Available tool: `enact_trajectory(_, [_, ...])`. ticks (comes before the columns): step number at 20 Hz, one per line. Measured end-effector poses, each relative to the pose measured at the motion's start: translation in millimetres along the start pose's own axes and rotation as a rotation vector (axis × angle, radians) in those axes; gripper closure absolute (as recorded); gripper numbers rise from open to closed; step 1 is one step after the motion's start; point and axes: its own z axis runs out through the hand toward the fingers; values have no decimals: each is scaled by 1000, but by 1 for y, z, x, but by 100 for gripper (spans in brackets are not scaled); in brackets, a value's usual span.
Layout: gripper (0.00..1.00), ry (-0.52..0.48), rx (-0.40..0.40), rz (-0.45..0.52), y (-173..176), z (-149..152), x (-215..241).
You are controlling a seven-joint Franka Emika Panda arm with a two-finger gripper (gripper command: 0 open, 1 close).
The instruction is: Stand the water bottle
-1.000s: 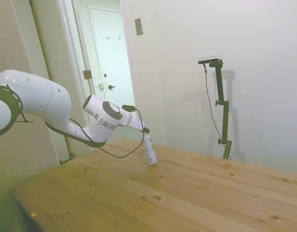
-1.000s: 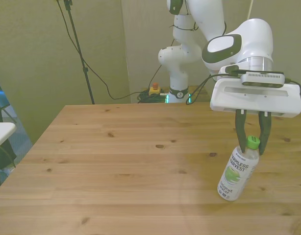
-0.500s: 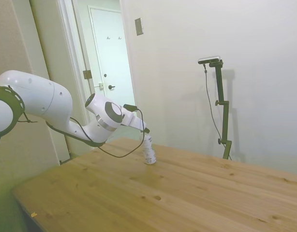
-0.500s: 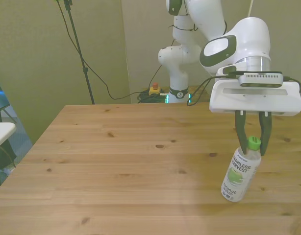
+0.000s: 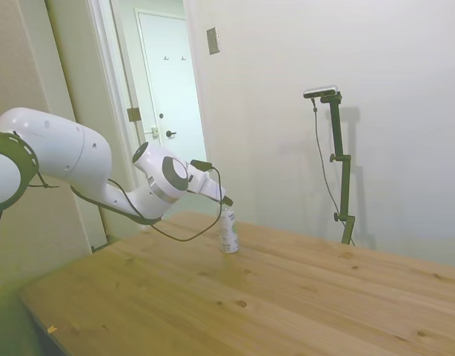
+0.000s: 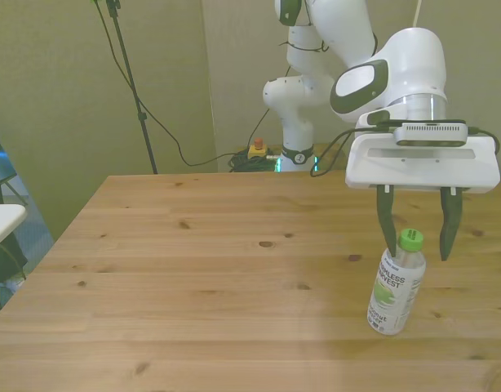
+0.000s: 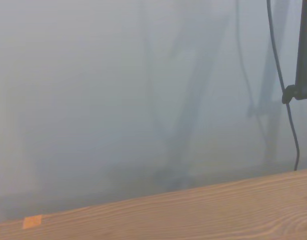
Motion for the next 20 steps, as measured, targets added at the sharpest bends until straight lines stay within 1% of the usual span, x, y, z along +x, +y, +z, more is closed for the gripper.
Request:
enact_trajectory(4, [0, -53, -13, -2, 1, -13, 1])
enact_trajectory(8, [0, -106, -98, -13, 0, -43, 11])
enact_trajectory(11, [0, -174, -169, -77, 6, -75, 19])
enact_trajectory(14, [0, -267, -210, -173, 26, -98, 15])
enact_trajectory(17, [0, -348, -257, -247, 55, -106, -4])
enact_trajectory(20, [0, -400, -301, -291, 85, -110, -37])
